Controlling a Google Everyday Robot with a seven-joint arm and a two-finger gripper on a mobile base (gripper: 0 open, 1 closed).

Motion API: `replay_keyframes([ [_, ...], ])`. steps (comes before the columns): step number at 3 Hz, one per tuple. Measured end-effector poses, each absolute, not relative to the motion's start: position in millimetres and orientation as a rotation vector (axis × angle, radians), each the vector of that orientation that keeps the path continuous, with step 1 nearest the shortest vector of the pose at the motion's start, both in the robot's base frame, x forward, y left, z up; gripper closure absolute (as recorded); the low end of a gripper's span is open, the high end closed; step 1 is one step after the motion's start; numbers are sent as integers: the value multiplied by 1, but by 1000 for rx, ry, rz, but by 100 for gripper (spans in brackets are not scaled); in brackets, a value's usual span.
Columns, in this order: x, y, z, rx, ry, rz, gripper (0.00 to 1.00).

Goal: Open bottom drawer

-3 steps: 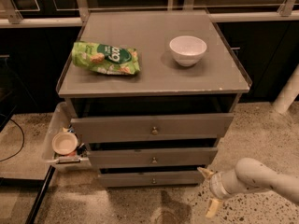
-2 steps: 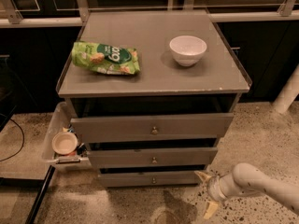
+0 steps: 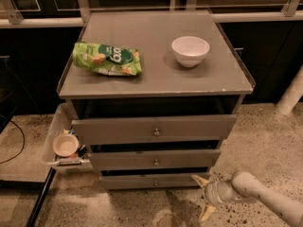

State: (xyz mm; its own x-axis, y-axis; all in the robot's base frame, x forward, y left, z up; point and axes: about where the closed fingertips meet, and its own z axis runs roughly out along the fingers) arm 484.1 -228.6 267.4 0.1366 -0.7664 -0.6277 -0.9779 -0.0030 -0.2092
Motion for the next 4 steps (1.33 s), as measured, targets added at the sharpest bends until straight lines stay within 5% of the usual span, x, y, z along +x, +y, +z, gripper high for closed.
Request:
replay_keyframes([
  [4,523,-218,211,-1807,1701,336,0],
])
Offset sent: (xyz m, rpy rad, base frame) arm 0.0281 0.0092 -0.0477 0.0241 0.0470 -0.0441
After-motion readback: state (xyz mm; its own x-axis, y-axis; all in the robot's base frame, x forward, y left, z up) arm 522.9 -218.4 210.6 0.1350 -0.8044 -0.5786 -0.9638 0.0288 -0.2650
